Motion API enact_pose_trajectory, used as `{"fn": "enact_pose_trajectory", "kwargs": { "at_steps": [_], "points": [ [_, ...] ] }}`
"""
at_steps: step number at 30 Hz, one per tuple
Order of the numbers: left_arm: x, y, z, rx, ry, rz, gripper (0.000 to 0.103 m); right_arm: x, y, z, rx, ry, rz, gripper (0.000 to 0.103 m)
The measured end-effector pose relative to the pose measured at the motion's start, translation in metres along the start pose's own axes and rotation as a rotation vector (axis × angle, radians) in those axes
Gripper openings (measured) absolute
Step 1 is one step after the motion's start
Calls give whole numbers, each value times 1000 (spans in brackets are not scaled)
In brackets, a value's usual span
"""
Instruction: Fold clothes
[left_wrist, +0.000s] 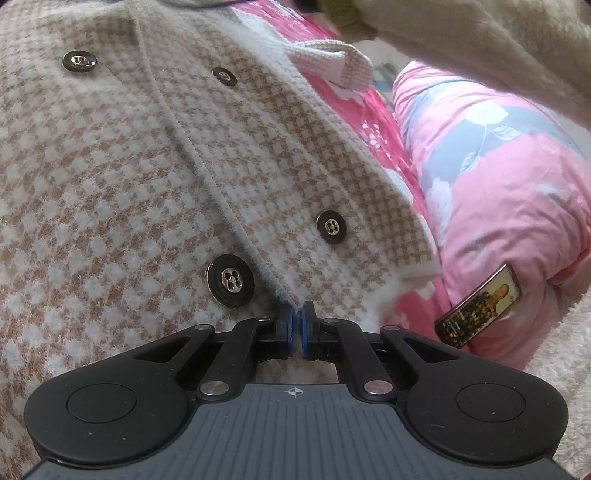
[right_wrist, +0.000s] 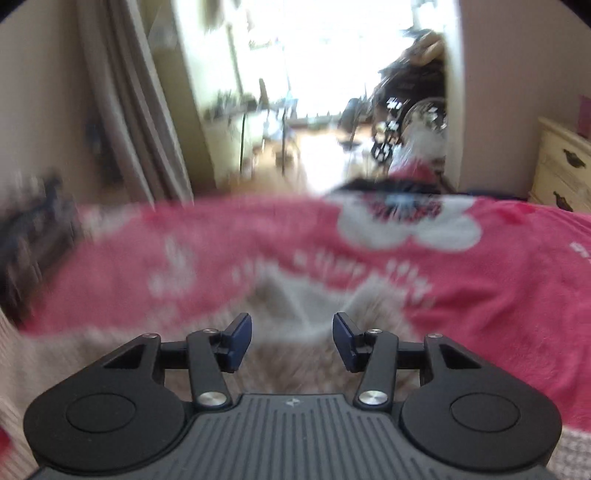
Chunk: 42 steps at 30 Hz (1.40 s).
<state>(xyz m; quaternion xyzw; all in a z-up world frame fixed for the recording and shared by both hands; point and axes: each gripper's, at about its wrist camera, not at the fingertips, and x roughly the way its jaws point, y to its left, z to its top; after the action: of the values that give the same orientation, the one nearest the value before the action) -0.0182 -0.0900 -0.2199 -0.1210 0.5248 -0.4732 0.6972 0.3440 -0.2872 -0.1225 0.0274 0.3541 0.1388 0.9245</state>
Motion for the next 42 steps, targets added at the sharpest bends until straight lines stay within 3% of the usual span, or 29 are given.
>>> {"fn": "enact_pose_trajectory", "kwargs": {
  "at_steps": [7,15,19,21,27,33,35,36,37,42],
  "points": [
    [1,0,0,-4,0,0,3,-37,-26,-3,80,1,-46,51],
    [2,-1,-3,3,-17,3,3,-74,-52,-8,161,9,-92,29],
    [2,0,-3,-8,-11,0,4,-22,-43,-19,75,132,-156,24],
    [2,2,-2,-20,-10,-3,4,5,-53,-23,97,183,-198,23],
    [6,4,2,-77,11,-10,5,38,-71,-16,168,136,-213,24],
    [8,3,2,-72,33,-11,5,60,-77,4,179,124,-241,23],
    [8,4,4,-77,37,-14,5,52,-76,10,204,70,-263,23],
    [8,4,5,-83,39,-16,5,37,-76,13,224,4,-270,23],
    [7,4,6,-90,41,-18,5,25,-74,14,228,-37,-262,23],
    [7,6,8,-102,49,-25,5,-8,-50,2,104,12,-90,23]
  ]
}}
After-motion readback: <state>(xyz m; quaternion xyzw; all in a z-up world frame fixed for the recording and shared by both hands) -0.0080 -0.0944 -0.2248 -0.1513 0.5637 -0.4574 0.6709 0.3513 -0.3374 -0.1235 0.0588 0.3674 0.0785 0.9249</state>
